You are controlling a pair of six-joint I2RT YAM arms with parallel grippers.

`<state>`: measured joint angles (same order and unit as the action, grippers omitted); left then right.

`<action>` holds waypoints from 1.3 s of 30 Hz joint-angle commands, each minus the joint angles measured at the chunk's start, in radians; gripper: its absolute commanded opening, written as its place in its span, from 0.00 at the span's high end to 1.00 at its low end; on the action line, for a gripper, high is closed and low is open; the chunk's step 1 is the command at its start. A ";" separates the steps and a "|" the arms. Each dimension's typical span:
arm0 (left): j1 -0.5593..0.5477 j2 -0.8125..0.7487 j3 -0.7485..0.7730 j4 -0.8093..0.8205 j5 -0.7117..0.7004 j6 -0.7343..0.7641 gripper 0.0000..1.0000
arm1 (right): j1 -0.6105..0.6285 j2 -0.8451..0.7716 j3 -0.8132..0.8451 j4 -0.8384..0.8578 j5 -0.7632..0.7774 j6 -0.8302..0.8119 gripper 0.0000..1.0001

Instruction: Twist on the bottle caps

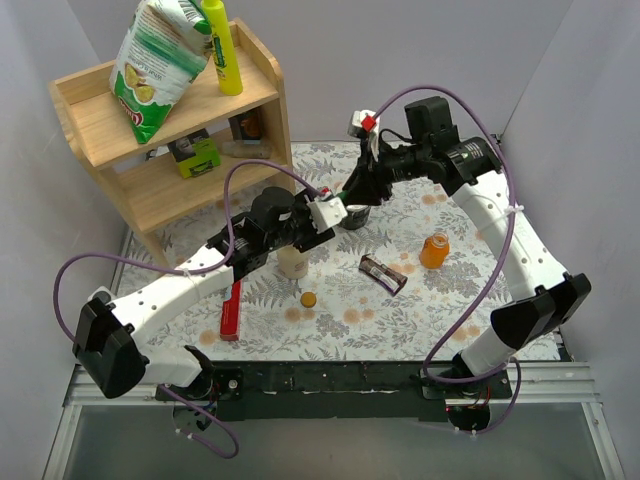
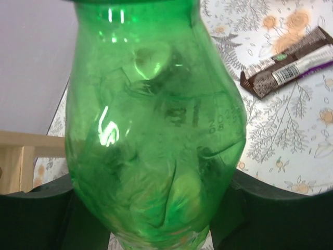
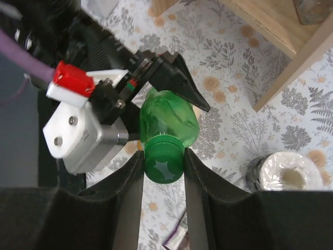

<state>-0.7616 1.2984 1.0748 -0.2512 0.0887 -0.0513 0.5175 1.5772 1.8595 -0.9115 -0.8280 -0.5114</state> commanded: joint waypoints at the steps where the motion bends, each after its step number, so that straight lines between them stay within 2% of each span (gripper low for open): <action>1: -0.058 -0.033 0.022 0.187 -0.059 -0.154 1.00 | -0.011 0.029 0.012 0.288 -0.002 0.471 0.99; 2: -0.058 -0.031 0.022 0.185 -0.076 -0.179 1.00 | -0.025 0.030 -0.005 0.362 -0.034 0.601 0.99; 3: -0.056 -0.031 0.022 0.181 -0.076 -0.203 1.00 | -0.042 0.026 -0.019 0.419 -0.054 0.647 0.94; 4: -0.056 -0.039 0.020 0.158 -0.067 -0.238 1.00 | -0.075 0.020 -0.032 0.474 -0.078 0.675 0.84; 5: -0.053 -0.048 0.017 0.141 -0.031 -0.246 1.00 | -0.092 -0.012 -0.077 0.534 -0.139 0.727 0.62; 8: -0.019 -0.102 -0.015 0.093 0.093 -0.288 1.00 | -0.165 -0.132 -0.279 1.054 -0.248 0.881 0.36; 9: -0.010 -0.116 -0.027 0.092 0.180 -0.297 1.00 | -0.177 -0.155 -0.375 1.217 -0.261 0.916 0.32; 11: 0.005 -0.145 -0.039 0.069 0.253 -0.315 1.00 | -0.185 -0.181 -0.425 1.301 -0.313 0.932 0.27; 13: 0.010 -0.143 -0.033 0.056 0.260 -0.343 1.00 | -0.183 -0.181 -0.465 1.418 -0.376 1.011 0.27; 20: 0.035 -0.123 0.005 0.029 0.322 -0.352 1.00 | -0.159 -0.206 -0.557 1.580 -0.493 1.071 0.26; 33: 0.036 -0.096 0.040 0.036 0.358 -0.323 1.00 | -0.105 -0.206 -0.597 1.542 -0.428 1.038 0.30; 39: 0.036 -0.091 0.045 0.030 0.362 -0.317 1.00 | -0.103 -0.175 -0.573 1.534 -0.385 1.041 0.40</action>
<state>-0.7292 1.2095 1.0779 -0.2180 0.4278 -0.3817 0.4110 1.3922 1.2602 0.6014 -1.2556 0.5247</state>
